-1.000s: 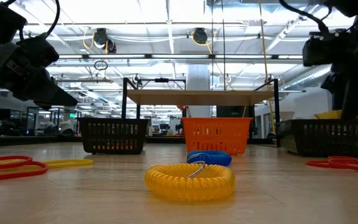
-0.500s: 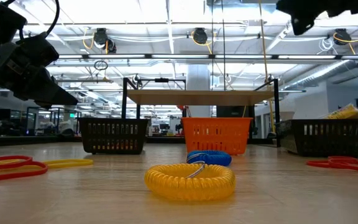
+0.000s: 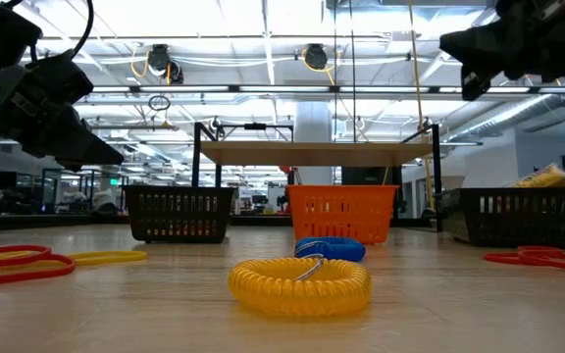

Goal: Pick & Place Office Desk Supplies
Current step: Put the yellow rubber band into the left black bin

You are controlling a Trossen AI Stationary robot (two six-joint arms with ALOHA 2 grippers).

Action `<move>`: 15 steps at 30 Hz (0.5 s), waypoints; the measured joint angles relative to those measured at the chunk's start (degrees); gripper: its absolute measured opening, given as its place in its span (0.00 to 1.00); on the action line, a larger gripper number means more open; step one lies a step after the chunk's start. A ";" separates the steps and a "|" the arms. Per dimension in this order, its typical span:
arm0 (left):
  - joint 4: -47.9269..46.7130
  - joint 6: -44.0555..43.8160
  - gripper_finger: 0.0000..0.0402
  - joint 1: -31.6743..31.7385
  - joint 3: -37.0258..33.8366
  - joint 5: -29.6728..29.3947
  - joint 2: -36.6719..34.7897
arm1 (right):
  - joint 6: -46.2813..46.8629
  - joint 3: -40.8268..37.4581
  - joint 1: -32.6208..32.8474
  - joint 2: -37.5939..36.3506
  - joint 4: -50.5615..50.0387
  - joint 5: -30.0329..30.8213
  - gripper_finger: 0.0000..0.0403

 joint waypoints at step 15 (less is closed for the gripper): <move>-0.11 0.82 0.06 -0.01 0.00 0.04 0.00 | -2.21 -3.39 -0.20 -20.42 -19.16 5.28 0.00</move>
